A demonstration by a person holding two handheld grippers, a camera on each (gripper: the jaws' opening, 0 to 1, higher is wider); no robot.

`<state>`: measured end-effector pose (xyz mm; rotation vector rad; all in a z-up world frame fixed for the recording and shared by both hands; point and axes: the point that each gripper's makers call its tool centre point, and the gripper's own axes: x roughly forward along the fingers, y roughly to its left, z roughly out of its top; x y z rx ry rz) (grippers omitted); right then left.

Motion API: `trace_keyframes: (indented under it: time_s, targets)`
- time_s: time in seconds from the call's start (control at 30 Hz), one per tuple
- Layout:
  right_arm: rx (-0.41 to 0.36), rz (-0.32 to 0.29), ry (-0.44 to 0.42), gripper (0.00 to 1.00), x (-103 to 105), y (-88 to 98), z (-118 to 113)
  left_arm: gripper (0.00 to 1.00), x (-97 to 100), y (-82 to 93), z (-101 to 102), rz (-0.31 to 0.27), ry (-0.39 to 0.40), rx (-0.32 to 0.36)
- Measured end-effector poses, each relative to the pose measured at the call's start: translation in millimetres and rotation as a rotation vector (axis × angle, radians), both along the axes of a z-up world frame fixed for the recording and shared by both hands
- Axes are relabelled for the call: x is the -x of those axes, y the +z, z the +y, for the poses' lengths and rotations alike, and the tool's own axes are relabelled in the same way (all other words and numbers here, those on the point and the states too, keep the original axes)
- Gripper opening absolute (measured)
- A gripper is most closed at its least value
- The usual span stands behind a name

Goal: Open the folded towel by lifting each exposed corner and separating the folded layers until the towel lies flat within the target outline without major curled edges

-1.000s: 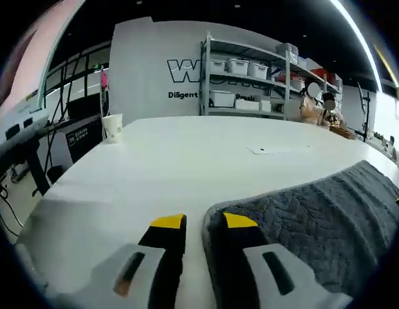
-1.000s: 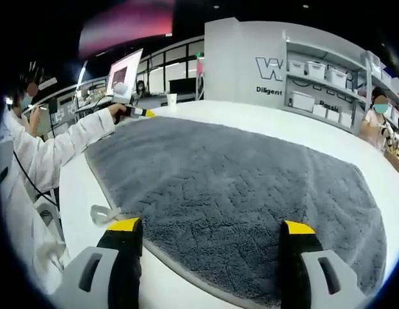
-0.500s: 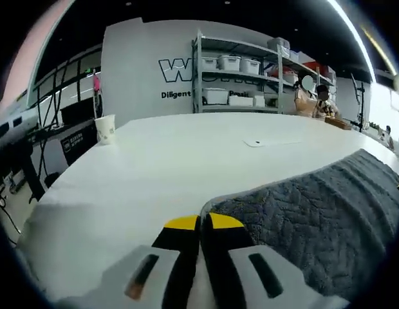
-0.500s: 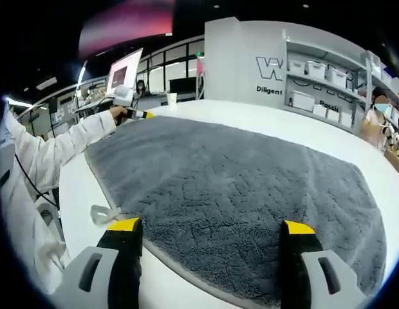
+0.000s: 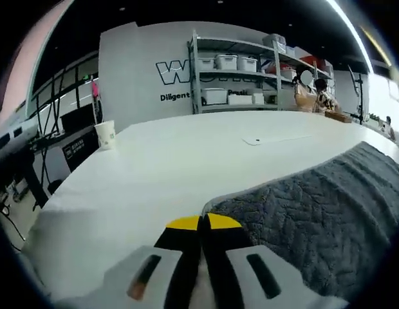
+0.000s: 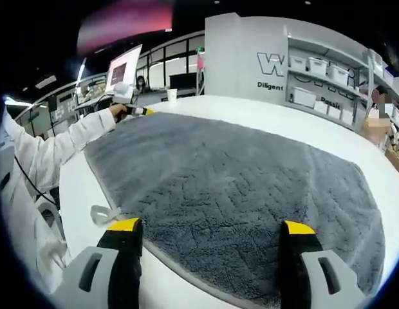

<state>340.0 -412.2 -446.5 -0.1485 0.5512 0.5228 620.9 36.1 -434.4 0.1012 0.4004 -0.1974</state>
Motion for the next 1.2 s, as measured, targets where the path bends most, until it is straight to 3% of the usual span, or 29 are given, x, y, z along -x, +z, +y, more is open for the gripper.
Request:
trace_keyframes:
  time_s: [0.37, 0.53, 0.87, 1.2]
  targets:
    - [0.000, 0.000, -0.003, 0.87, 0, 0.2, 0, 0.01, 2.0, 12.6, -1, -0.048, -0.005, -0.050]
    - [-0.001, -0.001, -0.003, 0.87, 0, 0.3, 0, 0.01, -1.0, 19.1, 1, -0.085, 0.002, -0.142]
    - [-0.005, -0.007, -0.005, 0.87, 0, 0.3, 0, 0.01, -5.3, 4.2, 8, -0.040, 0.020, -0.274]
    - [-0.008, -0.011, -0.003, 0.87, 0, 0.6, 0, 0.01, -6.6, 2.8, 12, -0.036, 0.029, -0.292]
